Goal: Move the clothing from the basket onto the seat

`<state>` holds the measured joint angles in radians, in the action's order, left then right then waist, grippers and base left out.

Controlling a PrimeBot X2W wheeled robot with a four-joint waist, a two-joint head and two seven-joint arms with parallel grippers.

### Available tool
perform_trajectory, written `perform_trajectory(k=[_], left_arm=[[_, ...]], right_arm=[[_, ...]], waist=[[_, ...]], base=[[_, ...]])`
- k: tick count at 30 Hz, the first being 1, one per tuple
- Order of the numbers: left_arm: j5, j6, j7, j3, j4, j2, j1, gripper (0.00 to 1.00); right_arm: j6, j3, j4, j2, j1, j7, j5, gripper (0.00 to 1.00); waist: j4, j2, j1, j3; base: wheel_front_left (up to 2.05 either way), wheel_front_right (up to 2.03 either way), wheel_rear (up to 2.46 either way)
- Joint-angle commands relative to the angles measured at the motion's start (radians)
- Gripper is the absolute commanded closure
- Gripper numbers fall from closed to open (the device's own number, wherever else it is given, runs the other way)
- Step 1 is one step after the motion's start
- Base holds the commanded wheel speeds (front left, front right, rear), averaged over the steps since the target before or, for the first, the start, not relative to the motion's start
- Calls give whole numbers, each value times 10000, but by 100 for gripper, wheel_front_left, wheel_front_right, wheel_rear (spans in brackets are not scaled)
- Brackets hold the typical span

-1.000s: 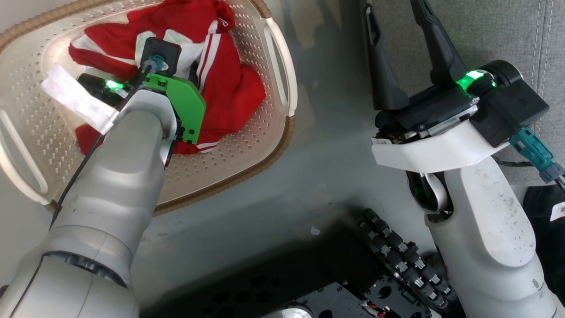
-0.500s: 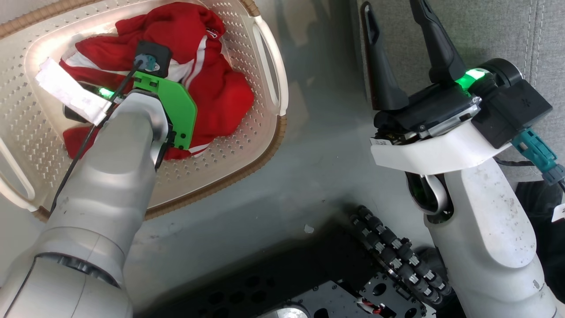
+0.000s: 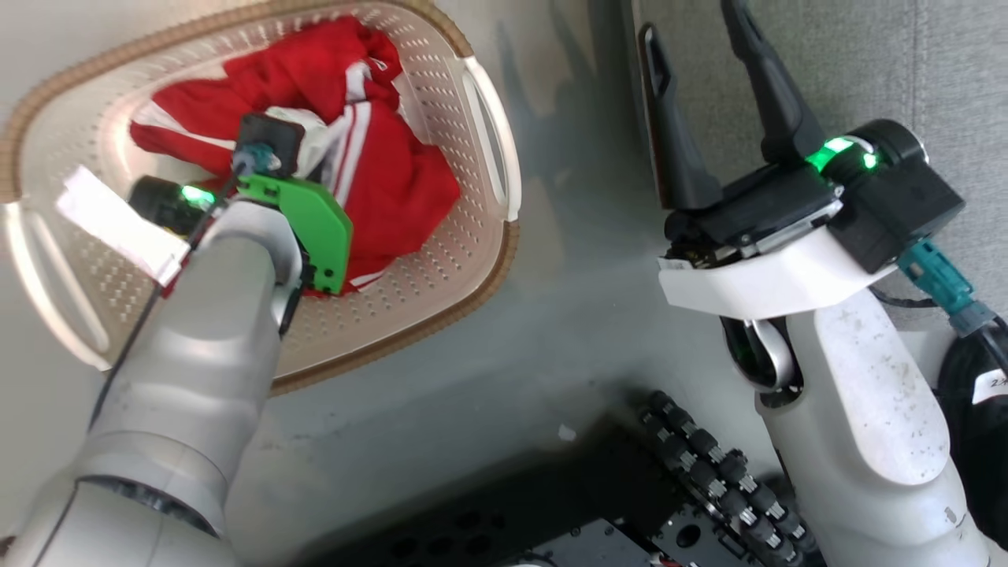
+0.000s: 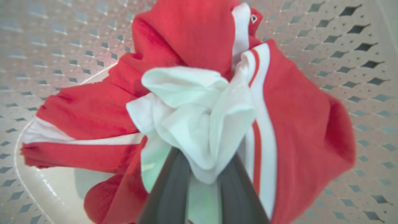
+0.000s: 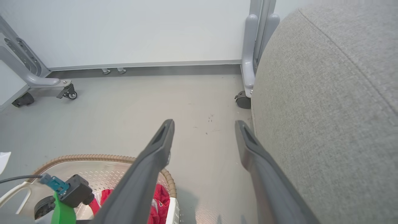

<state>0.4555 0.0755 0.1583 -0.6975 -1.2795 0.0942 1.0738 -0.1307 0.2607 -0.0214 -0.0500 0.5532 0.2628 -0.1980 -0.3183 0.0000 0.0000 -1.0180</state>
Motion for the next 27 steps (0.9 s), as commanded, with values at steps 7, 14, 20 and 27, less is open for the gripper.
perform_trajectory(k=[7, 14, 20, 27], left_arm=[[349, 138, 827, 100, 304, -281, -690, 100], [623, 117, 1079, 323, 1362, -376, -1448, 100], [527, -79, 1070, 772, 2936, -271, -2375, 100], [194, -248, 1073, 1314, 4886, -92, -3428, 100]], right_arm=[[-1, -153, 269, -18, -544, 29, 340, 0], [-1, -440, 470, -44, -1120, 29, 467, 0], [-1, -594, 630, -47, -1551, 31, 515, 0], [-1, -753, 791, -70, -2104, 31, 584, 0]], waist=[[811, 0, 0, 1678], [1366, 0, 0, 3138], [1661, 0, 0, 4196], [1979, 0, 0, 5226]], base=[[0, 0, 0], [0, 0, 0], [0, 0, 0], [0, 0, 0]])
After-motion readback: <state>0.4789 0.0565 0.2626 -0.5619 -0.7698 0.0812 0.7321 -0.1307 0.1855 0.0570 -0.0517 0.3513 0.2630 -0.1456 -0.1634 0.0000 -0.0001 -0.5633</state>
